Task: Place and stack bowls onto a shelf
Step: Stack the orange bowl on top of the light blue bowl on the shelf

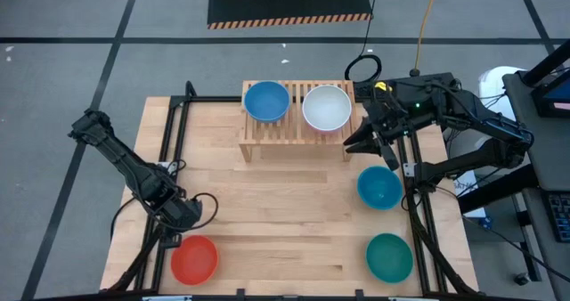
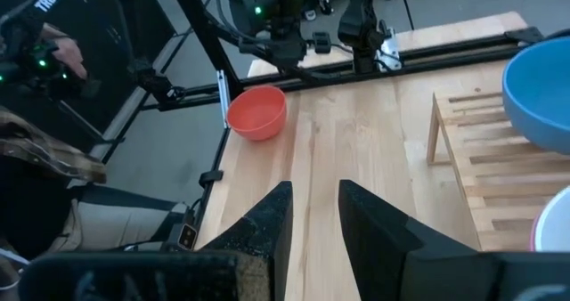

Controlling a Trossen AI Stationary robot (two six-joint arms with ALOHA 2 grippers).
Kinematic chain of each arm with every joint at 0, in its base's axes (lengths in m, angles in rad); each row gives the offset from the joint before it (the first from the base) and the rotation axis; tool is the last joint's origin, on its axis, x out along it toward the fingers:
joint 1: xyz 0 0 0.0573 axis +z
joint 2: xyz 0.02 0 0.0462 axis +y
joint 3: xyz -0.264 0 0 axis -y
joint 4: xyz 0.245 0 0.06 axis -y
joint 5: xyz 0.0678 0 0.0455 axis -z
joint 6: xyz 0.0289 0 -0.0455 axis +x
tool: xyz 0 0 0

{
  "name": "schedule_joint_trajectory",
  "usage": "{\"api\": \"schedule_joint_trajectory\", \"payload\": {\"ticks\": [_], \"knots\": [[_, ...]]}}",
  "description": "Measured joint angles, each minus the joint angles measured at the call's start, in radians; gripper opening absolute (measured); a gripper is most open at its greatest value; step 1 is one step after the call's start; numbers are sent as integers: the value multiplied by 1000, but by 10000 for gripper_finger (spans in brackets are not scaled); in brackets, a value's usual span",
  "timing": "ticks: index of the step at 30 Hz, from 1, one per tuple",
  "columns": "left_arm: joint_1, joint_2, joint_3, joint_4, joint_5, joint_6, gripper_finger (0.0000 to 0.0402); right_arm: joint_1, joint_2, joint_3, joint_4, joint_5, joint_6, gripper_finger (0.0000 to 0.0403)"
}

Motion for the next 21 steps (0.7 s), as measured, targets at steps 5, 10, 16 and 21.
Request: {"api": "schedule_joint_trajectory", "payload": {"ticks": [5,10,16,21], "knots": [[0,0,0,8,9,36,38,0,0,0,8,0,0,86],[0,0,0,8,16,53,6,0,0,0,8,0,0,86],[2,0,0,7,-76,-23,35,0,0,0,8,0,0,86],[14,0,0,7,-79,-44,66,0,0,0,8,0,0,86]]}}
